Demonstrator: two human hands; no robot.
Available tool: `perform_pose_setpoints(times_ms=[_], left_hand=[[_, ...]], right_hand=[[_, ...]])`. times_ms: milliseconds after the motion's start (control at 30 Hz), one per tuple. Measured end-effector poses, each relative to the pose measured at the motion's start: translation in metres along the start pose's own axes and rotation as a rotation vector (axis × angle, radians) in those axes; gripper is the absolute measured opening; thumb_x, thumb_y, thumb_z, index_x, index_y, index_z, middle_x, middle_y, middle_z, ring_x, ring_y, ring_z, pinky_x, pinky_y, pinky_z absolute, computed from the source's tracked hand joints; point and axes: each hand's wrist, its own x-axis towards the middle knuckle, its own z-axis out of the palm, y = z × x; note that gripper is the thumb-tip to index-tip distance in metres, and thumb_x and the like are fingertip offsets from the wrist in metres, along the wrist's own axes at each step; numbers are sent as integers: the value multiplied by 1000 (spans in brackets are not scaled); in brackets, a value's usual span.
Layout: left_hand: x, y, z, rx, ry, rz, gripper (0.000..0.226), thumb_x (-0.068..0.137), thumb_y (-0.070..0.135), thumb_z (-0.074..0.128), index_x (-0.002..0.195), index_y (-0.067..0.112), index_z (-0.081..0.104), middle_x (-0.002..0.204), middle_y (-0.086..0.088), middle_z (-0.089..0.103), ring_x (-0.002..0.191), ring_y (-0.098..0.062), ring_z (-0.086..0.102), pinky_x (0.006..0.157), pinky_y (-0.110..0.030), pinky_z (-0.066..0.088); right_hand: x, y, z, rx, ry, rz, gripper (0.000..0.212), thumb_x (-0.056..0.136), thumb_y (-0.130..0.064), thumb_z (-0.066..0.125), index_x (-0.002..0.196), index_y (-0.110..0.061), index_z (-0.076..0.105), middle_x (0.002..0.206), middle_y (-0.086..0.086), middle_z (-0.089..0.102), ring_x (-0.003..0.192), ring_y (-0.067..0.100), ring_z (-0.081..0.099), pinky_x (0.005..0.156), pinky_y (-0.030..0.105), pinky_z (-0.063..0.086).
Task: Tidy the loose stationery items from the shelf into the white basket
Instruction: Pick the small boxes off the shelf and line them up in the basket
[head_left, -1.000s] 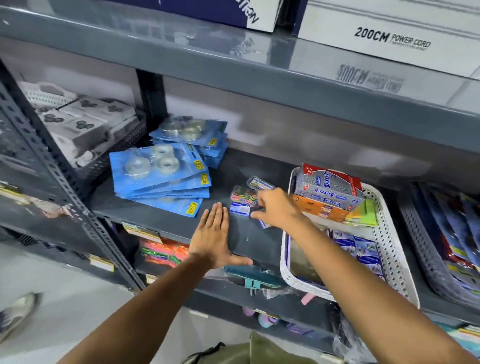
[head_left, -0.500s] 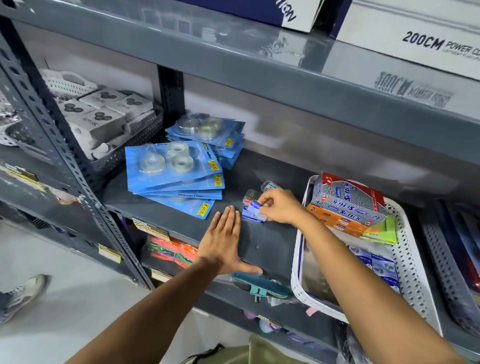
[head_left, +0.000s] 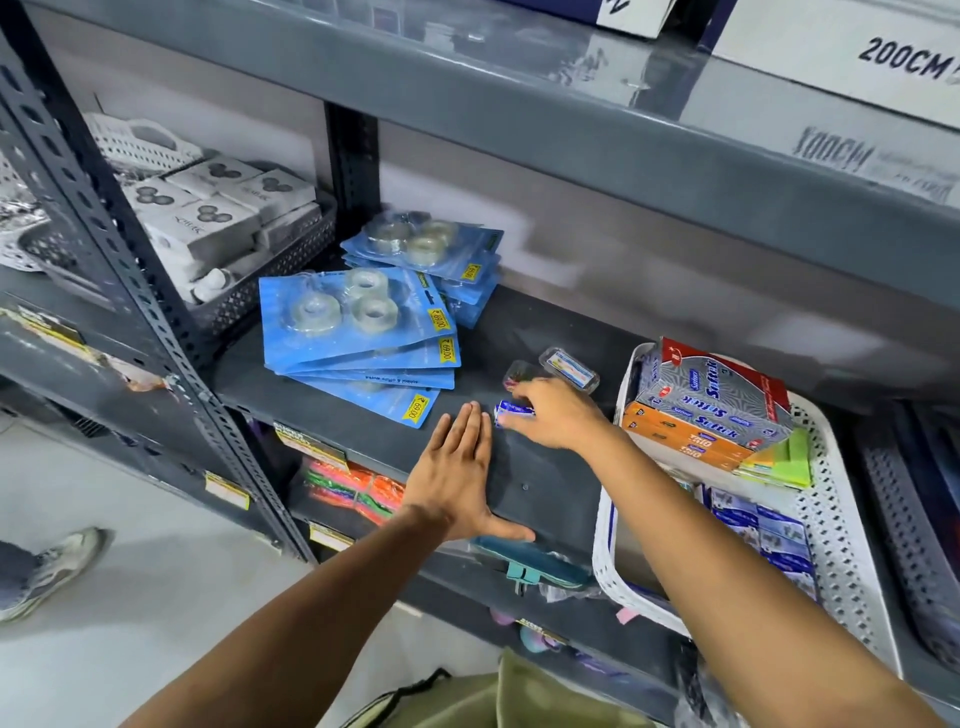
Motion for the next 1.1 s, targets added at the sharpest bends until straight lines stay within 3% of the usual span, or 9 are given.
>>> perform_pose_setpoints(times_ms=[167, 300, 400, 600, 767, 900, 1000, 1100], left_hand=[[0, 0, -2, -5, 3, 1, 149, 46, 103, 14, 148, -3, -10, 159, -19, -12, 146, -28, -17, 119, -46, -9], [-1, 0, -2, 0, -10, 1, 149, 45, 103, 11, 148, -2, -11, 158, -18, -13, 146, -27, -18, 118, -46, -10], [0, 1, -4, -5, -12, -5, 151, 44, 104, 12, 148, -3, -10, 159, -18, -11, 146, -27, -16, 119, -46, -9], [-2, 3, -3, -25, -8, -5, 150, 45, 104, 15, 148, -2, -10, 159, -18, -10, 147, -28, -13, 119, -46, -4], [-3, 2, -3, -40, 30, 21, 146, 48, 102, 16, 149, 1, -9, 159, -15, -12, 147, -25, -14, 117, -47, -14], [-2, 24, 0, -32, 37, 189, 144, 49, 102, 16, 149, 1, -4, 157, -13, -13, 146, -24, -13, 115, -47, -16], [3, 56, 2, 8, 57, 268, 142, 51, 101, 23, 147, -4, 22, 156, -17, 12, 145, -24, 4, 115, -47, -6], [7, 78, 3, 10, 51, 314, 143, 51, 102, 15, 148, -3, 20, 158, -16, 14, 145, -22, -1, 116, -48, -6]], right_hand=[[-1, 0, 3, -95, 6, -20, 33, 80, -32, 67, 106, -12, 63, 105, 9, 67, 95, 29, 61, 70, 33, 48], [-5, 2, 3, -40, 1, -8, 29, 79, -35, 67, 99, -15, 64, 98, 8, 68, 91, 30, 63, 63, 30, 44], [-17, 7, -7, 65, 55, 0, 36, 79, -34, 67, 112, -19, 64, 113, 5, 66, 104, 28, 61, 77, 35, 52], [-66, 29, -40, 189, 187, -16, 36, 74, -26, 72, 109, -17, 69, 107, 6, 70, 98, 25, 64, 84, 33, 50], [-119, 51, -57, 173, 153, -23, 38, 76, -28, 73, 111, -15, 68, 101, 9, 63, 92, 25, 61, 86, 34, 48], [-172, 76, -63, 105, 123, 38, 41, 78, -19, 74, 116, -7, 65, 112, 13, 67, 105, 25, 61, 85, 17, 36], [-206, 97, -58, 81, 80, 132, 43, 77, -23, 75, 117, -9, 65, 115, 10, 66, 106, 27, 61, 93, 30, 44], [-235, 115, -49, 27, 35, 238, 46, 75, -30, 72, 118, -17, 63, 114, 3, 64, 109, 25, 58, 91, 39, 48]])
